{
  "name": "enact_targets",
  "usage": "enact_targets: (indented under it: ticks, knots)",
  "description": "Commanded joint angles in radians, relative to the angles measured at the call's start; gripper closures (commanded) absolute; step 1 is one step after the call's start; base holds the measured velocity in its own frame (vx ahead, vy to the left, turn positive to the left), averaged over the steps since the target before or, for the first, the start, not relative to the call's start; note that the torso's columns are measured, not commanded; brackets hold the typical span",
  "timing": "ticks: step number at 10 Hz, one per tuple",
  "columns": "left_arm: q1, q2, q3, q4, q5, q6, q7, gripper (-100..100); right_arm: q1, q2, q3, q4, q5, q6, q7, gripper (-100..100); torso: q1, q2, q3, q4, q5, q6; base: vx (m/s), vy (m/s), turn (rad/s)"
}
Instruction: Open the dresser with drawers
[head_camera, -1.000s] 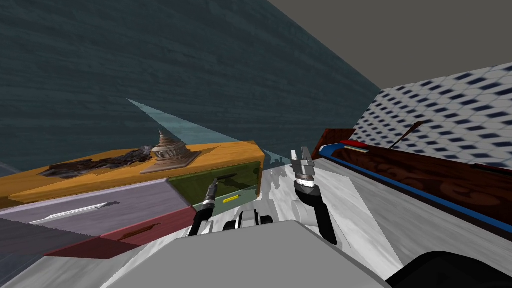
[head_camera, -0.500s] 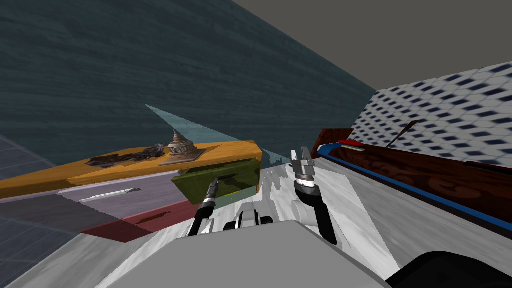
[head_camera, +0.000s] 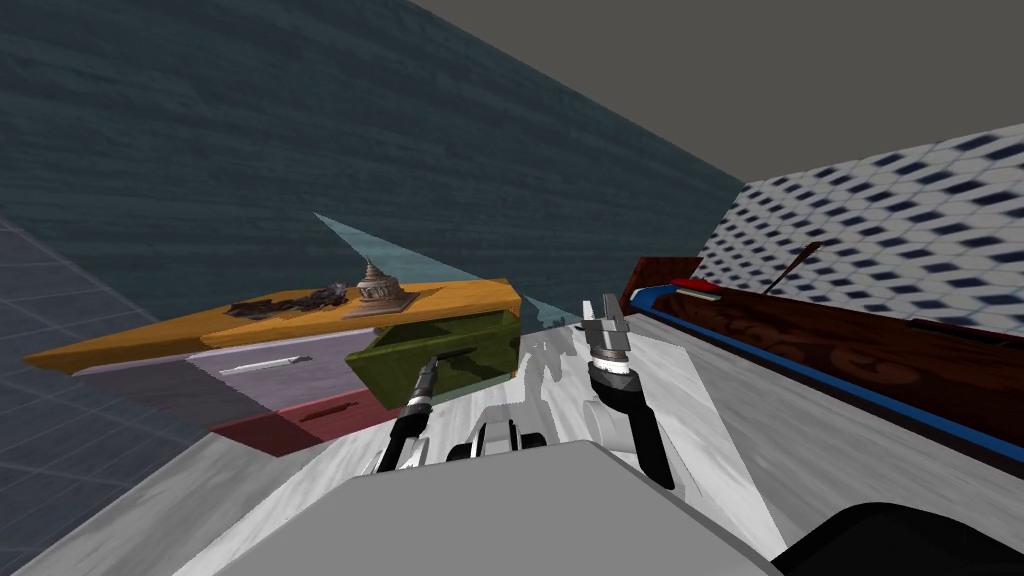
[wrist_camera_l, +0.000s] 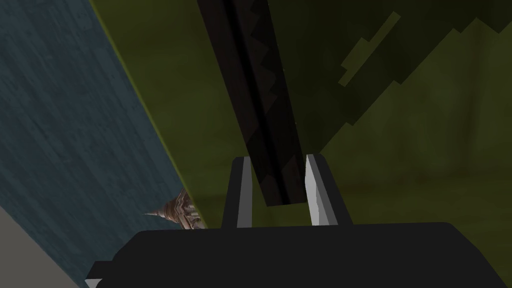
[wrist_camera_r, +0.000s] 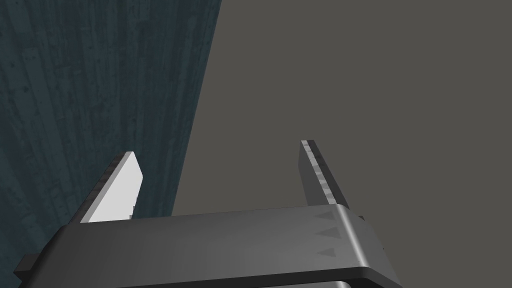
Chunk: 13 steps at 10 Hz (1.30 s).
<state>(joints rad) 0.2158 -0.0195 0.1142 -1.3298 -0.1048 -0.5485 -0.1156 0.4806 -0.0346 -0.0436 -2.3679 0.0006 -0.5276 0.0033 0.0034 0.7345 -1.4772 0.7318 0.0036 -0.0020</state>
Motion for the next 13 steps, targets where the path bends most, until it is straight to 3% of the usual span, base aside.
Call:
enact_targets:
  ticks: [1,9,10,11,13]
  knots:
    - [-0.018,0.004,0.000,-0.027,-0.001,0.049,0.002,-100,0.000,0.000,0.000,0.000,0.000,0.000,0.000,0,0.001,-0.006,-0.004,0.002,-0.002,0.002,-0.065,-0.013,0.020]
    - [-0.102,0.020,0.000,-0.143,-0.006,0.245,0.012,-100,0.000,0.000,0.000,0.000,0.000,0.000,0.000,0,-0.004,0.004,0.001,0.007,-0.004,0.002,-0.052,-0.007,0.016]
    - [-0.096,0.018,0.002,-0.124,-0.006,0.226,0.011,-100,0.000,0.000,0.000,0.000,0.000,0.000,0.000,0,-0.005,0.005,0.002,0.009,-0.005,0.002,-0.019,-0.004,0.002]
    - [-0.096,0.018,0.001,-0.126,-0.006,0.232,0.011,0,0.000,0.000,0.000,0.000,0.000,0.000,0.000,0,-0.005,0.005,0.002,0.008,-0.005,0.002,0.000,0.000,0.000]
    - [-0.095,0.018,0.001,-0.124,-0.006,0.233,0.011,0,0.000,0.000,0.000,0.000,0.000,0.000,0.000,0,-0.004,0.004,0.001,0.007,-0.004,0.002,0.000,0.000,0.000]
